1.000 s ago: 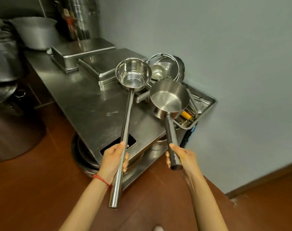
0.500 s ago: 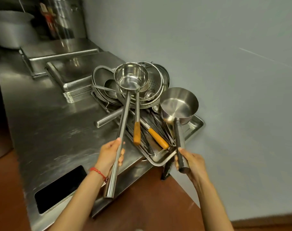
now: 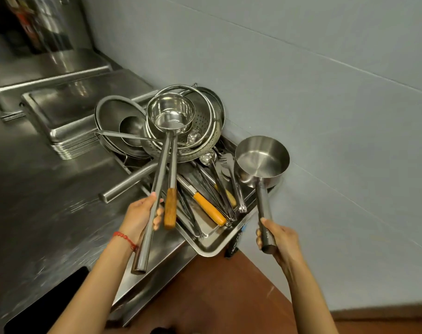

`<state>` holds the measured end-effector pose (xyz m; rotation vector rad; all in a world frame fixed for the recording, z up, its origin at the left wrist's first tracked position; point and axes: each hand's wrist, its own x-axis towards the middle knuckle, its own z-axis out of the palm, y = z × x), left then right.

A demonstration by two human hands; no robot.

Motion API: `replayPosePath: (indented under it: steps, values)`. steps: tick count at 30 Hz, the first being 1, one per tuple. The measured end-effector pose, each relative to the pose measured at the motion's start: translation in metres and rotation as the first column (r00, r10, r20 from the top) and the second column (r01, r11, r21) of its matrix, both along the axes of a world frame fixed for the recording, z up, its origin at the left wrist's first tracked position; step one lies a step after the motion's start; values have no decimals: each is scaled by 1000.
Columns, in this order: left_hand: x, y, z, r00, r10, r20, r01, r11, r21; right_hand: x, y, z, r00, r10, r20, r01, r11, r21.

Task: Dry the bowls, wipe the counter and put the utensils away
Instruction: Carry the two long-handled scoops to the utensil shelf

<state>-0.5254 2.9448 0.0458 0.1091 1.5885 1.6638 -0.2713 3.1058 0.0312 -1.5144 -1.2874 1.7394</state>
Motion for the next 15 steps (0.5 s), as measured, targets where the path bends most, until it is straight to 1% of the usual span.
replayPosePath:
  steps: [6, 10, 15]
  values:
    - [-18, 12, -3, 996, -84, 30, 85, 996, -12, 0, -2, -10, 999, -12, 32, 13, 1000, -21]
    - [-24, 14, -9, 993, -113, 34, 114, 993, -19, -8, -2, -15, 998, 25, 65, -24, 1000, -18]
    - [-26, 12, -17, 991, -136, -4, 135, 989, -53, -23, -2, -23, 999, 44, 27, -42, 997, -66]
